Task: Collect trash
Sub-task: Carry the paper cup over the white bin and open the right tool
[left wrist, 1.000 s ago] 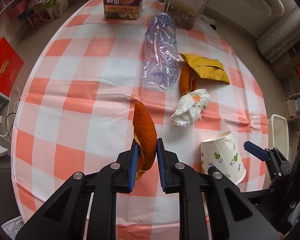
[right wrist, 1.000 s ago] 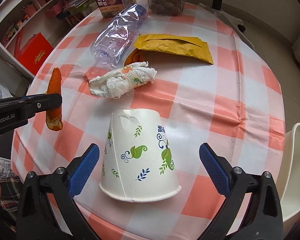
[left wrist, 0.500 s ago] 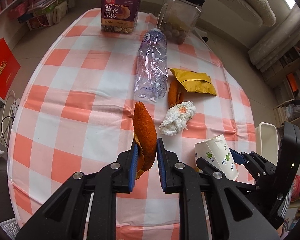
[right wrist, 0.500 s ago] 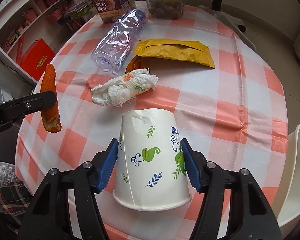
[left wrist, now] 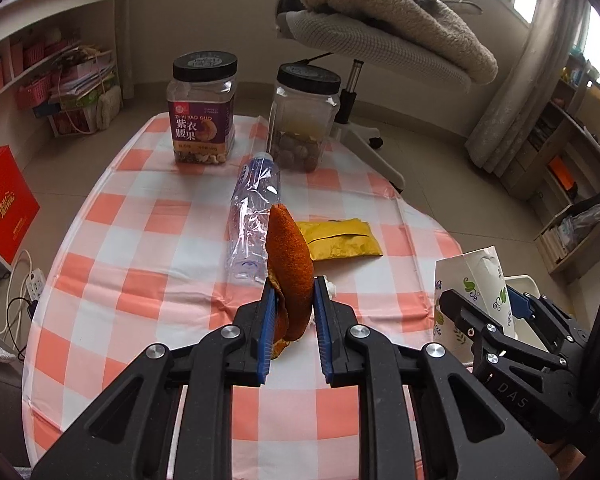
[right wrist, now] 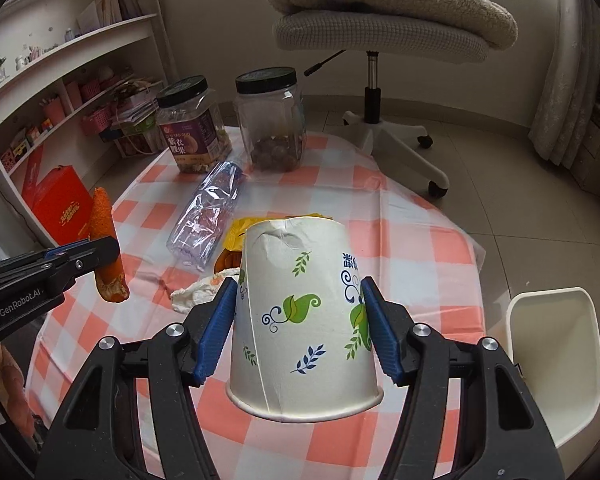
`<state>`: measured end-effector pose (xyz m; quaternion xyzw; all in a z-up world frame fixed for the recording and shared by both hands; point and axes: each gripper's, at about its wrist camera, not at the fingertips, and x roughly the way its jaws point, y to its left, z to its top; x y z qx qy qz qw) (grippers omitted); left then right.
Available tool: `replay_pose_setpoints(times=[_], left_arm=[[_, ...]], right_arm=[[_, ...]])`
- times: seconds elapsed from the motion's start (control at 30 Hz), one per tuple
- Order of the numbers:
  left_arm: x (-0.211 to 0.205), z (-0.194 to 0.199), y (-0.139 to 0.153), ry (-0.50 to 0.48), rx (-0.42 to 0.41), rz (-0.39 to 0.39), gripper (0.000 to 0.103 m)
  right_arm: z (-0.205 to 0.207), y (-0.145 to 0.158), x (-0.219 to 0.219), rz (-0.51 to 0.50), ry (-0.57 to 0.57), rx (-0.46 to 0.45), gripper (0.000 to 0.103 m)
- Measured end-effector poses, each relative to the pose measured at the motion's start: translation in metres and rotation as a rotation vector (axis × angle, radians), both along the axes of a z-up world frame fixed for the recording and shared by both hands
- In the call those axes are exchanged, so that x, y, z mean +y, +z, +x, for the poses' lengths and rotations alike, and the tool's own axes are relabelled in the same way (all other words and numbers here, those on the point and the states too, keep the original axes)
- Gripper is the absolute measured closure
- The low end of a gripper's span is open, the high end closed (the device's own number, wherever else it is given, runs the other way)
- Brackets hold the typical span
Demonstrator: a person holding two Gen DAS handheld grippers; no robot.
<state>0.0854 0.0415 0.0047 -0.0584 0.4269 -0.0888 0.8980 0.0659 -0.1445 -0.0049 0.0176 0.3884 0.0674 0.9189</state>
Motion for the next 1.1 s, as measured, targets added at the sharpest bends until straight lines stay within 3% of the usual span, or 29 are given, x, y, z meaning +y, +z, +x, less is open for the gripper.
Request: replay_pose_setpoints(times=[0.3, 0.67, 1.1], left_arm=[[-0.029, -0.004, 0.008, -0.04, -0.055, 0.0, 0.084], [-0.065, -0.013, 0.013, -0.098, -0.085, -0.013, 0.084], [-0.12, -0.016, 0.014, -0.193, -0.093, -0.039, 0.084]], right_arm=[[-0.016, 0.026, -0.042, 0.006, -0.117, -0.125, 0.044], [-0.043, 0.039, -0.088, -0.035, -0.249, -0.204, 0.044], [-0.071, 0.028, -0.176, -0.08, -0.526, -0.159, 0.043]])
